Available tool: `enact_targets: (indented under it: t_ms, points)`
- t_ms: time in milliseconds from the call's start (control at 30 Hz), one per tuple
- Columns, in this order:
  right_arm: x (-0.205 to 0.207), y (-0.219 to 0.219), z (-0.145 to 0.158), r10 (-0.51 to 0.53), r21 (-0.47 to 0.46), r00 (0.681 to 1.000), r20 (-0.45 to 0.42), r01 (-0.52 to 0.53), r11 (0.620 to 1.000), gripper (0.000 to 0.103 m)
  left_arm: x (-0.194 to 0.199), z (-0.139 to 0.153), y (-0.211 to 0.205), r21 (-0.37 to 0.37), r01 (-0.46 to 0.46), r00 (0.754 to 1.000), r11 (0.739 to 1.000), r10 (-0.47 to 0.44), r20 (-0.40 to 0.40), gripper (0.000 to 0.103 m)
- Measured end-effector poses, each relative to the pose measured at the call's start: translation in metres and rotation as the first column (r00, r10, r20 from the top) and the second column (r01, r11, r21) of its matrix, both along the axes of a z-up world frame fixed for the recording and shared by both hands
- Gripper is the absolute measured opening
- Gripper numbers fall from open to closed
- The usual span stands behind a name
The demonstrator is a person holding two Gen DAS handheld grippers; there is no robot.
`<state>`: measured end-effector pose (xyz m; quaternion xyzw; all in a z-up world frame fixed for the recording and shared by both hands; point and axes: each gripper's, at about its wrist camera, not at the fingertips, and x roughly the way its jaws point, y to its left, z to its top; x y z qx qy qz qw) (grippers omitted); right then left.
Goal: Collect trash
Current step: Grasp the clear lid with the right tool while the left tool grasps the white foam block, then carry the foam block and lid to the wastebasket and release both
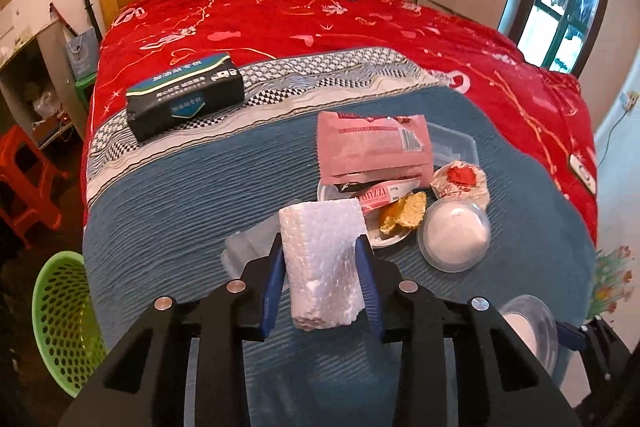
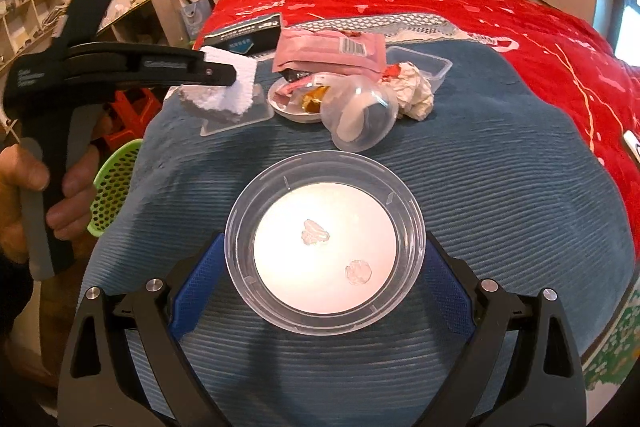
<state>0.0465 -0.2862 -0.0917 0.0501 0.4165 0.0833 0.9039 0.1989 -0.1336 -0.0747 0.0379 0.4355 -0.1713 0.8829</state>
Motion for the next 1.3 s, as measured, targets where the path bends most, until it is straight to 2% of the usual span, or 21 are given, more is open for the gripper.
enact_targets:
  t_ms: [200, 400, 500, 600, 733, 867, 1000, 1067, 1100, 1167, 1200, 1300]
  points:
    - [0.002, 0.014, 0.011, 0.039, -0.009, 0.999, 0.023, -0.039, 0.999, 0.092, -0.019, 0.018, 0.041, -0.053, -0.040, 0.999, 0.998, 0.042, 0.027, 0.034]
    - [0.010, 0.041, 0.025, 0.105, -0.012, 0.993, 0.045, -0.105, 0.994, 0.092, -0.037, 0.030, 0.114, -0.062, -0.157, 0.985, 0.986, 0.161, 0.055, 0.034]
    - [0.018, 0.060, 0.031, 0.144, -0.004, 0.989, 0.046, -0.144, 0.990, 0.092, -0.042, 0.029, 0.158, -0.033, -0.236, 0.969, 0.971, 0.238, 0.068, 0.034]
    - [0.026, 0.084, 0.035, 0.187, 0.001, 0.981, 0.044, -0.187, 0.982, 0.092, -0.044, 0.018, 0.206, -0.011, -0.317, 0.947, 0.948, 0.317, 0.047, 0.034]
    - [0.034, 0.115, 0.038, 0.236, -0.003, 0.971, 0.043, -0.236, 0.972, 0.092, -0.040, -0.009, 0.273, 0.039, -0.426, 0.904, 0.904, 0.427, -0.002, 0.034]
    - [0.047, 0.149, 0.037, 0.286, -0.002, 0.958, 0.028, -0.287, 0.958, 0.092, -0.033, -0.033, 0.319, 0.069, -0.488, 0.869, 0.870, 0.492, -0.056, 0.034]
    - [0.056, 0.181, 0.036, 0.332, -0.007, 0.943, 0.017, -0.332, 0.943, 0.092, -0.026, -0.055, 0.350, 0.084, -0.518, 0.845, 0.851, 0.525, -0.105, 0.035]
    - [0.061, 0.195, 0.035, 0.352, -0.012, 0.936, 0.015, -0.351, 0.936, 0.092, -0.022, -0.064, 0.361, 0.081, -0.523, 0.839, 0.849, 0.529, -0.125, 0.042]
    - [0.064, 0.204, 0.035, 0.363, -0.013, 0.932, 0.012, -0.363, 0.932, 0.092, -0.022, -0.066, 0.362, 0.083, -0.528, 0.836, 0.845, 0.534, -0.127, 0.050]
    - [0.070, 0.216, 0.035, 0.381, -0.012, 0.924, 0.010, -0.381, 0.924, 0.092, -0.022, -0.071, 0.367, 0.078, -0.532, 0.833, 0.843, 0.538, -0.129, 0.054]
    - [0.073, 0.226, 0.035, 0.394, -0.015, 0.919, 0.010, -0.393, 0.919, 0.092, -0.022, -0.073, 0.369, 0.074, -0.534, 0.832, 0.842, 0.539, -0.132, 0.062]
    - [0.081, 0.243, 0.033, 0.418, -0.010, 0.908, 0.004, -0.418, 0.908, 0.092, -0.029, -0.074, 0.380, 0.061, -0.557, 0.819, 0.828, 0.560, -0.124, 0.064]
